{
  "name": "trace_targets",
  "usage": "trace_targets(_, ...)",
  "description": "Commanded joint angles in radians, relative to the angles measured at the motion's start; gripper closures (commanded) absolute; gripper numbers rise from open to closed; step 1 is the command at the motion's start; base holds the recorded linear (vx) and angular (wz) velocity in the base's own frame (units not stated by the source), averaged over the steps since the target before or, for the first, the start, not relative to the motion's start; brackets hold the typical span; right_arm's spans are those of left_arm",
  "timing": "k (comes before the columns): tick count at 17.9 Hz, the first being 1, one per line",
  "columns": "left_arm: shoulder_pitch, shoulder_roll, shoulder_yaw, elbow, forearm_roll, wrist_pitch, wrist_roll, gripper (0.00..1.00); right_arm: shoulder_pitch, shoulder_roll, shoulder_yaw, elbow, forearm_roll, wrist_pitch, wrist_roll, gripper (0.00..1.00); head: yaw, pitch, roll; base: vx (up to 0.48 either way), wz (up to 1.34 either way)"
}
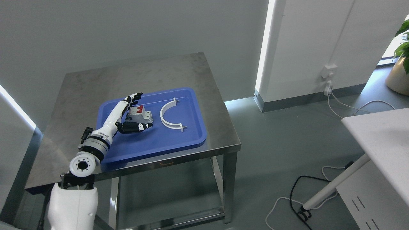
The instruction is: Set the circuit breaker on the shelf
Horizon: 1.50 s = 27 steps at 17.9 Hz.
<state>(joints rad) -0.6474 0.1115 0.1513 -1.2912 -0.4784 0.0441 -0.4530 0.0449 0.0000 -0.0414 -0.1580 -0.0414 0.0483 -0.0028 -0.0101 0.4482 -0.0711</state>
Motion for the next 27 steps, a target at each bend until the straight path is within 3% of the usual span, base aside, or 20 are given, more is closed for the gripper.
trace_targets(1, 0.003, 0.027, 0.04, 0.047, -0.008, -0.039, -0.004, 0.43, 0.0, -0.017, 0.0, 0.0, 0.0, -0.001, 0.0, 0.0, 0.0, 0.0, 0.0, 0.0, 0.0)
trace_targets(4, -0.002, 0.028, 0.051, 0.05, -0.008, -0.095, -0.006, 0.7, 0.0, -0.017, 0.0, 0.0, 0.0, -0.001, 0.0, 0.0, 0.0, 0.0, 0.0, 0.0, 0.0)
trace_targets(9, -0.002, 0.002, 0.091, 0.061, 0.003, -0.176, -0.004, 0.93, 0.0, -0.017, 0.0, 0.0, 0.0, -0.001, 0.0, 0.0, 0.0, 0.0, 0.0, 0.0, 0.0)
trace_targets(11, -0.035, -0.094, 0.195, 0.055, 0.061, -0.225, -0.001, 0.96, 0.0, -0.017, 0.0, 0.0, 0.0, -0.001, 0.0, 0.0, 0.0, 0.0, 0.0, 0.0, 0.0)
trace_targets(13, -0.08, -0.094, 0.272, 0.024, 0.2, -0.236, 0.014, 0.96, 0.0, -0.017, 0.0, 0.0, 0.0, -0.001, 0.0, 0.0, 0.0, 0.0, 0.0, 0.0, 0.0)
trace_targets(17, -0.074, -0.094, 0.29, -0.077, 0.423, -0.259, 0.16, 0.95, 0.001, -0.017, 0.0, 0.0, 0.0, -0.001, 0.0, 0.0, 0.0, 0.0, 0.0, 0.0, 0.0)
trace_targets(21, 0.047, -0.094, 0.28, -0.158, 0.439, -0.401, 0.165, 0.96, 0.0, -0.017, 0.0, 0.0, 0.0, -0.001, 0.0, 0.0, 0.0, 0.0, 0.0, 0.0, 0.0)
trace_targets(27, 0.133, -0.094, 0.289, -0.208, 0.442, -0.412, 0.2, 0.96, 0.0, -0.017, 0.0, 0.0, 0.0, -0.001, 0.0, 0.0, 0.0, 0.0, 0.0, -0.012, 0.0)
